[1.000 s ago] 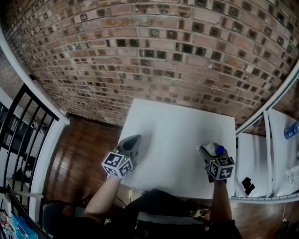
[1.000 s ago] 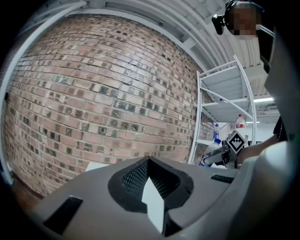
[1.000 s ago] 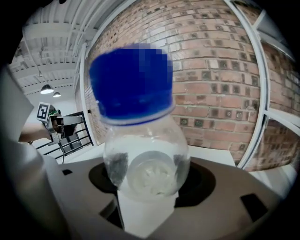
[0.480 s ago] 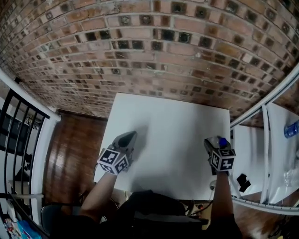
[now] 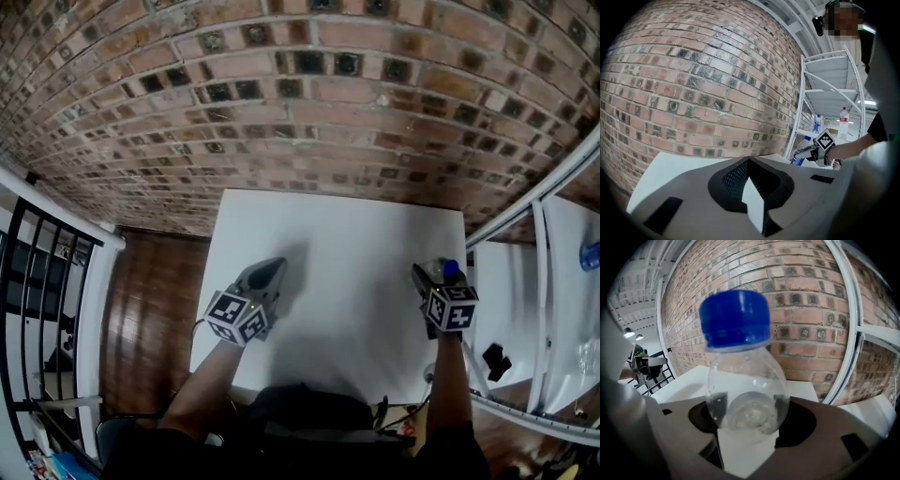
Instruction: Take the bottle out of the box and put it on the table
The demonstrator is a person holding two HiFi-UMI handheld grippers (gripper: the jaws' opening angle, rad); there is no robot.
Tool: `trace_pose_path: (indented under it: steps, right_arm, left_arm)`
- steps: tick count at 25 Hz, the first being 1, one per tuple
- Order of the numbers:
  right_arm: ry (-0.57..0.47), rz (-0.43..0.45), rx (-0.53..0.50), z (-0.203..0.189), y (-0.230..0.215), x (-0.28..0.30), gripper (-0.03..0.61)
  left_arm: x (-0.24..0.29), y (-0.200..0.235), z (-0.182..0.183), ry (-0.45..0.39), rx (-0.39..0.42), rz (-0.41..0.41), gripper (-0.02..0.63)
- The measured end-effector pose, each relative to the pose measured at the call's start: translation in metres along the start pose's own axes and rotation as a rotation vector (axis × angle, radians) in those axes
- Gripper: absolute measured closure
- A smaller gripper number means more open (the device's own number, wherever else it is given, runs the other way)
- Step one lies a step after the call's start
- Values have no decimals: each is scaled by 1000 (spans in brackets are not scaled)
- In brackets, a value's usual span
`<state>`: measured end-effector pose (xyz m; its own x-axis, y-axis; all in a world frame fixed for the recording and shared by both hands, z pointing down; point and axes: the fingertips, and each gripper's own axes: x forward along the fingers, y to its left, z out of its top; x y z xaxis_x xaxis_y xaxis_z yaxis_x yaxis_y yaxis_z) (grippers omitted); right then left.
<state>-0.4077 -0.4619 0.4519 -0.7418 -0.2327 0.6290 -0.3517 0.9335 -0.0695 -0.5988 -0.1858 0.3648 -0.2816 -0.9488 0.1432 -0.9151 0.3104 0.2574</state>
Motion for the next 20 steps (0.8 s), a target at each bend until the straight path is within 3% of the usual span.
trace_pose_path:
  steps: [8,12,20]
  right_arm:
    - [-34,-34,11,5,1,7,247]
    - [-85,-52,9,6,1,2,204]
    - [-139,-90,37,5,5,-23,204]
  left_arm:
    - [47,-35,1,-1,-50,-100,612]
    - [45,-33,-4,18,-39,-98,612]
    - [38,-41,3,3,-28,-131,612]
